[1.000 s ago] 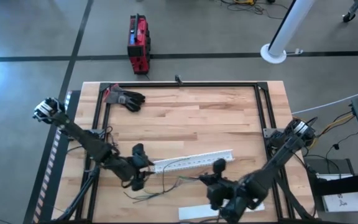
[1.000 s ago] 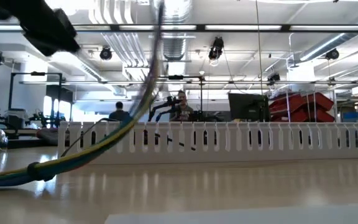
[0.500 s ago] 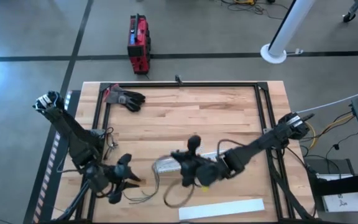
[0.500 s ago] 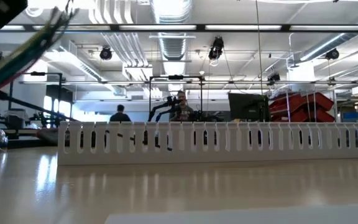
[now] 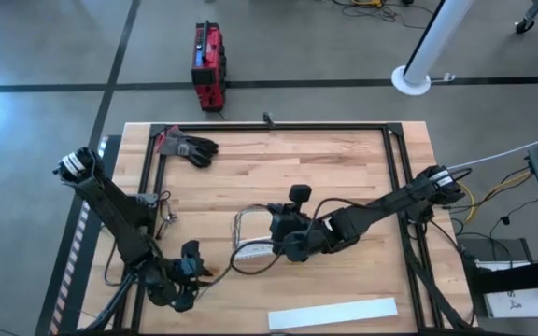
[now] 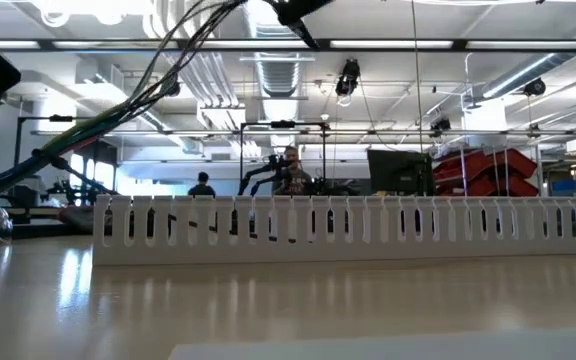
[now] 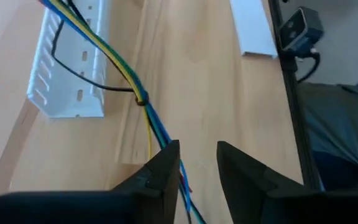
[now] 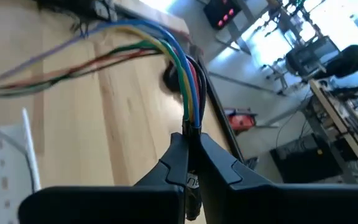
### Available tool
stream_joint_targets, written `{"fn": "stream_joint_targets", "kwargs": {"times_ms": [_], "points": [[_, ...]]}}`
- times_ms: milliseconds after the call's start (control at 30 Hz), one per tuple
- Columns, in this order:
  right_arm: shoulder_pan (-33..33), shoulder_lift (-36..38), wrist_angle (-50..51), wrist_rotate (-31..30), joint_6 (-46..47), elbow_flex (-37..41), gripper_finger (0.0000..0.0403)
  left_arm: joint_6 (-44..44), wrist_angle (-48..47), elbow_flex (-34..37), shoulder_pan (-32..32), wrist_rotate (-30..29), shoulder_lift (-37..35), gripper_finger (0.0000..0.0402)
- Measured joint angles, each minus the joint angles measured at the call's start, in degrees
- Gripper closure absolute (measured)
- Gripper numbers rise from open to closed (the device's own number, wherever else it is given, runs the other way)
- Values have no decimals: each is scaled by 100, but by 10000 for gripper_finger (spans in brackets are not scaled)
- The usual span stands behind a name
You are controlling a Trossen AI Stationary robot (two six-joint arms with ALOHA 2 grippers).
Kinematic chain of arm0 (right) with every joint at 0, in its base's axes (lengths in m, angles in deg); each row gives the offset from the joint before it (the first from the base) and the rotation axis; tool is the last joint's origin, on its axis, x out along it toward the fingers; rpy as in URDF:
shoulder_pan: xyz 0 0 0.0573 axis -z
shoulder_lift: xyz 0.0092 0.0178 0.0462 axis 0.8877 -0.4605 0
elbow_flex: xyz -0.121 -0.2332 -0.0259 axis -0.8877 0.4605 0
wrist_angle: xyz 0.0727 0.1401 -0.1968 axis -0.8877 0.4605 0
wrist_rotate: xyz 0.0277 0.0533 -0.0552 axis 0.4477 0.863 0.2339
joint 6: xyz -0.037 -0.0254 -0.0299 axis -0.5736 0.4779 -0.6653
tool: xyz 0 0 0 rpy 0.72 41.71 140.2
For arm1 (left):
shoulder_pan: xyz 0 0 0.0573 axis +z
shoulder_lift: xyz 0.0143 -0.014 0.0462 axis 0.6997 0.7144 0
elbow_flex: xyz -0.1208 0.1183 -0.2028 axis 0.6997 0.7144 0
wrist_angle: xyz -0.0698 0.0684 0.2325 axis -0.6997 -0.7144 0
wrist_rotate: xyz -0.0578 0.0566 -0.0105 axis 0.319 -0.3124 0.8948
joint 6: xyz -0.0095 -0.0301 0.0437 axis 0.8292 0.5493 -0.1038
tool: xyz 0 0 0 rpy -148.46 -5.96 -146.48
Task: Ziptie cables
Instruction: Put the zip tied cable wires into the white cable duct
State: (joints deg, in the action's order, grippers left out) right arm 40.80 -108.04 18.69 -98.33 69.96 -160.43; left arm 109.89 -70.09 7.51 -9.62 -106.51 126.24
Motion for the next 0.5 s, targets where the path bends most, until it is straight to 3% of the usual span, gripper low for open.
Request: {"fn": "stream_joint_targets", "kwargs": {"times_ms": [233, 500], "points": [[45, 30, 1357, 50, 1175, -7, 400, 95, 325, -11, 9, -336, 320, 274], [41, 42, 1672, 59, 1458, -19, 400, 77, 505, -15, 57, -1669, 828, 223]]}}
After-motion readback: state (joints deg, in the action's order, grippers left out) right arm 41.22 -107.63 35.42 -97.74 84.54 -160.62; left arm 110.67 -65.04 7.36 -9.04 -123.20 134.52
